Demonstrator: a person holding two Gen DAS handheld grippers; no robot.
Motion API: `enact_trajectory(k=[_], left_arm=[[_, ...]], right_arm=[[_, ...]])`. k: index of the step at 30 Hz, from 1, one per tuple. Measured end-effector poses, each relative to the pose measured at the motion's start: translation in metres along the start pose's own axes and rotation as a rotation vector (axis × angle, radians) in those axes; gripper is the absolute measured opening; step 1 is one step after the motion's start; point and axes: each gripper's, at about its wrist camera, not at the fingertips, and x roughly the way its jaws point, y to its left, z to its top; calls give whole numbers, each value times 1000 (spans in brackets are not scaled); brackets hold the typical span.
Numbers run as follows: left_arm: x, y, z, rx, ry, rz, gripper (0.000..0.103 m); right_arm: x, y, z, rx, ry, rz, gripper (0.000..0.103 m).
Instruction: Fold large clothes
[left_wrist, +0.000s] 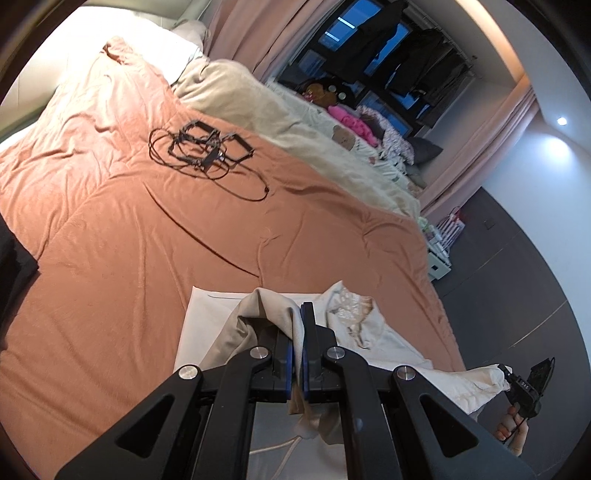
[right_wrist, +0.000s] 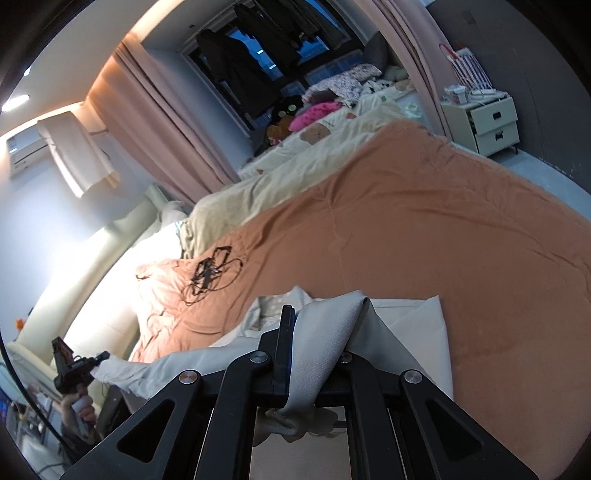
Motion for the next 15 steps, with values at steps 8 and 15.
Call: enact_trajectory(k=[8, 15], left_arm=[[77, 26, 3, -36, 99, 40, 6], [114, 29, 1, -8, 142, 112, 83]], right_arm=[[72, -31, 1, 50, 95, -98, 6], [101, -53, -9, 77, 127, -182, 86]])
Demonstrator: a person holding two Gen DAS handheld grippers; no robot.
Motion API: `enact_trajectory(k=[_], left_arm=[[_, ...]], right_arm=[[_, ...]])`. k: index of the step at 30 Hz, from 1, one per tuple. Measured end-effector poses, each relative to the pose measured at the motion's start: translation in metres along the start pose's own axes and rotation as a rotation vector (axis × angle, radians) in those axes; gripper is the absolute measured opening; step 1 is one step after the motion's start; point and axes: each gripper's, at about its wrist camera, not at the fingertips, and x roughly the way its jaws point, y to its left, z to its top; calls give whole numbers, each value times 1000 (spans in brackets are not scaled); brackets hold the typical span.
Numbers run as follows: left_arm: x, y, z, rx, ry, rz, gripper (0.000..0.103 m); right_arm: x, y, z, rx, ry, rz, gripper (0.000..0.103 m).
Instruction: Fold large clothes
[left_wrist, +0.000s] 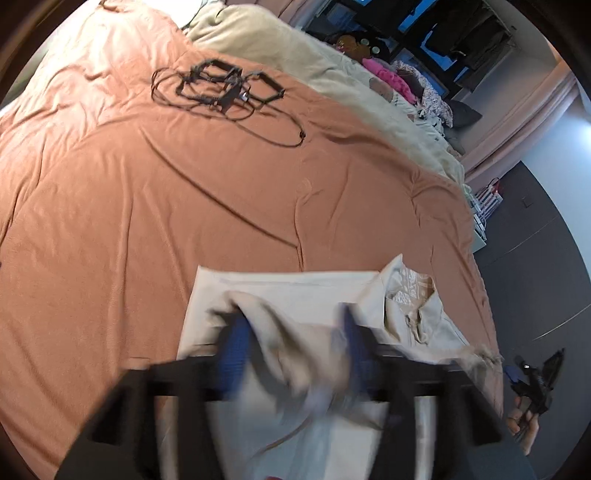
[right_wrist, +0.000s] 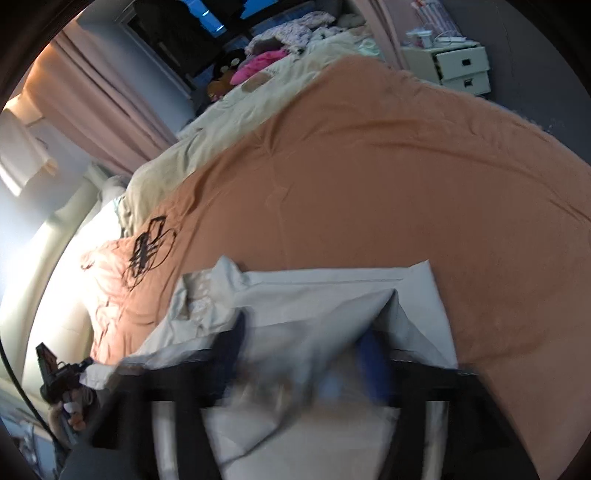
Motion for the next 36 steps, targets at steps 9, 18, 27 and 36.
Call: enact_trajectory(k=[9, 18, 27, 36], left_arm=[[7, -31, -6, 136, -35, 74, 95], [74, -69, -26, 281, 130, 139, 74], [137, -78, -49, 381, 273, 242, 69], [117, -82, -41, 430, 177, 224, 5]], right_arm=[[6, 30, -3, -134, 12, -39, 86], [74, 86, -26, -280, 196, -77, 76], [152, 121, -58, -369, 370, -112, 61], [156, 137, -54, -395, 301, -105, 2]])
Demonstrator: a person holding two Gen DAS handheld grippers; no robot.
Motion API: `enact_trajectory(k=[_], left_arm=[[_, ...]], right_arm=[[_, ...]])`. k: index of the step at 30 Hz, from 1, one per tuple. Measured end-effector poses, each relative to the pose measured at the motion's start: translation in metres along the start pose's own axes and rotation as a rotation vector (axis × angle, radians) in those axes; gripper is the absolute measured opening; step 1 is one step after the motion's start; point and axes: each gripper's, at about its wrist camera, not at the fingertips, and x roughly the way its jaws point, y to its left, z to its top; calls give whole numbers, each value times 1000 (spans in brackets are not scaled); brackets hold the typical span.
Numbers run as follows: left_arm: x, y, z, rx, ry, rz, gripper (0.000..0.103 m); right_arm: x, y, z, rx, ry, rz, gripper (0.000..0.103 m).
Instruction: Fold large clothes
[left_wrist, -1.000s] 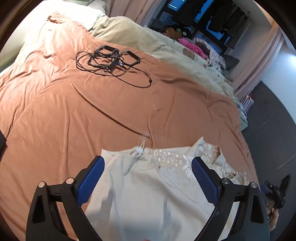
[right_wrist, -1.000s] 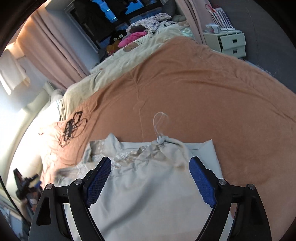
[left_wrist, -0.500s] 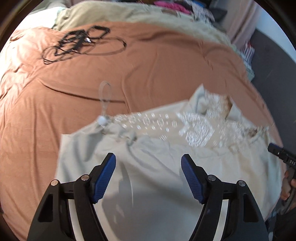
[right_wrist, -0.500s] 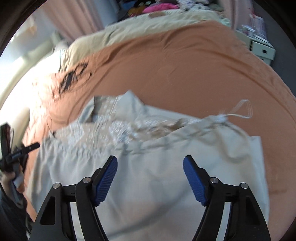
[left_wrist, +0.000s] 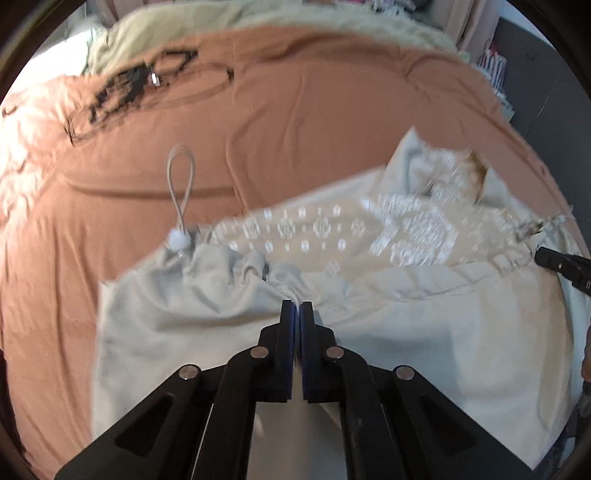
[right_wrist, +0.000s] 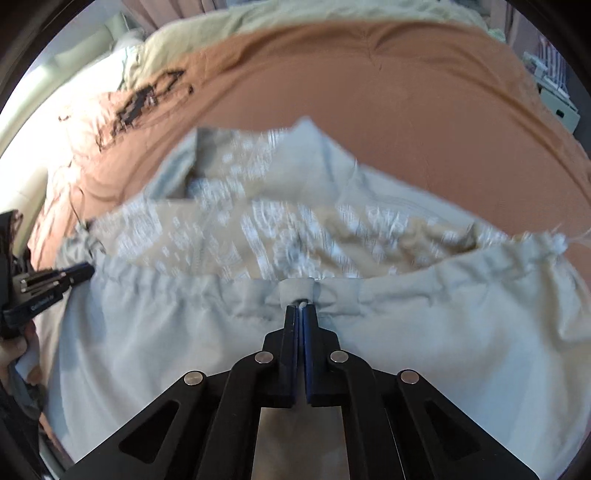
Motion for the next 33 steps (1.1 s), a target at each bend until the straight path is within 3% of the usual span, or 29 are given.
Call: enact_trajectory(k=[5, 11, 15, 20, 22, 23, 24, 26, 31, 33], left_arm=[[-14, 7, 9, -38, -60, -27, 5], [20, -2, 13, -11, -19, 24, 5], [43, 2, 13, -38, 36, 16, 6], [31, 9, 17, -71, 72, -15, 11], [16, 16, 16, -94, 42, -37, 23], [9, 20, 14, -105, 30, -32, 47], [0, 25, 11, -121, 11, -36, 70], [-17, 34, 3, -143, -36, -53, 73], [-56, 65, -29, -209, -70, -44, 73], [-65, 81, -41, -243, -73, -34, 73]], right_arm=[[-17, 3, 7, -8, -69, -33, 2], [4, 1, 7, 13, -49, -88, 2], [24, -2, 2, 28, -12, -114, 2], [28, -6, 6, 70, 19, -109, 10], [17, -9, 7, 92, 5, -88, 40], [4, -7, 5, 92, -30, -85, 62], [-4, -5, 4, 85, -53, -86, 68], [-21, 2, -1, 65, -79, -81, 68], [-55, 23, -23, 32, -104, -45, 67], [-66, 33, -34, 19, -104, -27, 56]])
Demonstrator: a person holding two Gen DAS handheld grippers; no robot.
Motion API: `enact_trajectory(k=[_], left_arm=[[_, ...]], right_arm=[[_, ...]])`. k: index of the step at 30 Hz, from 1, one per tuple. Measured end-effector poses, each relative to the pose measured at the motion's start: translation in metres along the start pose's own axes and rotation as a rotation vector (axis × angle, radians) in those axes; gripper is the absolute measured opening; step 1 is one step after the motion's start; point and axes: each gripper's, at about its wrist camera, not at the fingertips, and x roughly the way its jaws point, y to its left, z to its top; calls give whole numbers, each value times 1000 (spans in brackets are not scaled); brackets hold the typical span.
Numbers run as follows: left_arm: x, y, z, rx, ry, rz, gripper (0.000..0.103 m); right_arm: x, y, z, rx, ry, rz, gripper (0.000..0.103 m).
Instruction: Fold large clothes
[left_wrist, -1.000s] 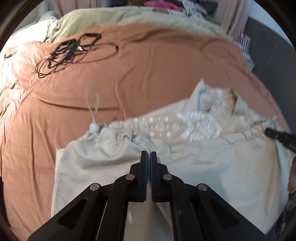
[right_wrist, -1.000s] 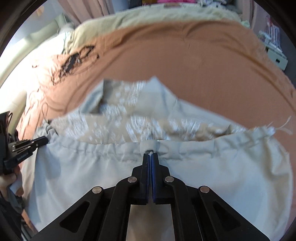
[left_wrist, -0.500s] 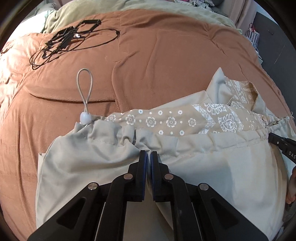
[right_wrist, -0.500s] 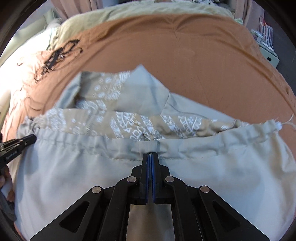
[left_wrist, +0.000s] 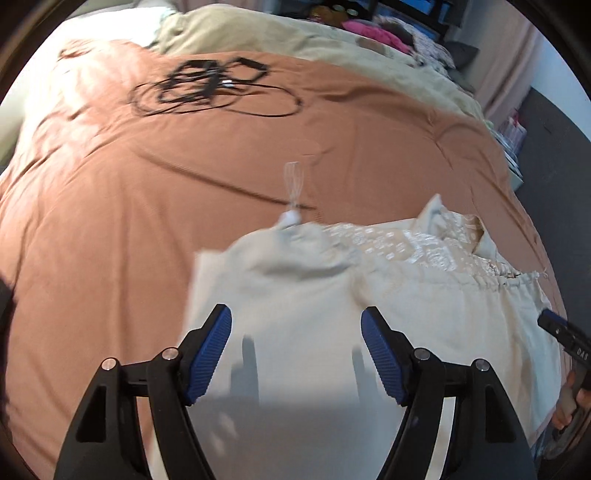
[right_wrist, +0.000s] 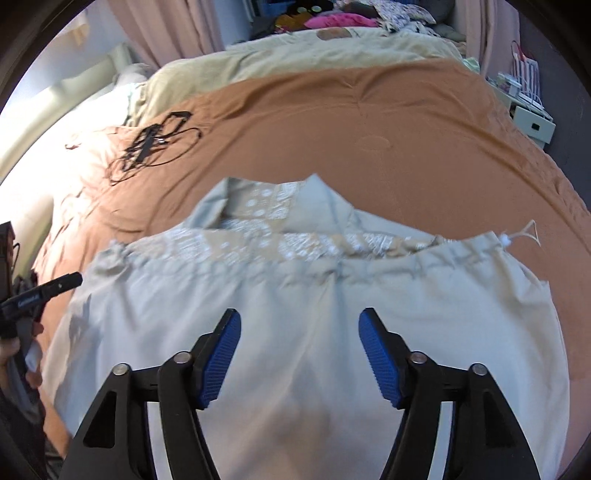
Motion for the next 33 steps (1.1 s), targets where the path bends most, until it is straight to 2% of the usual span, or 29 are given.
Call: enact_trajectory(k=[2, 10, 15, 24, 27, 33], left_arm=[[-8, 16, -8, -32, -2, 2, 73], [-42, 76, -55, -158, 5, 14, 73], [-47, 105, -89, -247, 32, -3, 73], [-42, 125, -140, -409, 102, -152, 70], [-40, 124, -148, -442, 121, -206, 65], [-26, 113, -154, -476, 165, -278, 65]], right_arm=[[-7, 11, -10, -7, 4, 16, 50], [-23, 36, -49, -27, 14, 60, 44], [-27, 47, -75, -17, 19, 91, 35], [-21, 57, -118, 4, 48, 113, 29], [-25, 59, -131, 10, 44, 124, 28], [-15, 58, -153, 16, 69, 119, 24]])
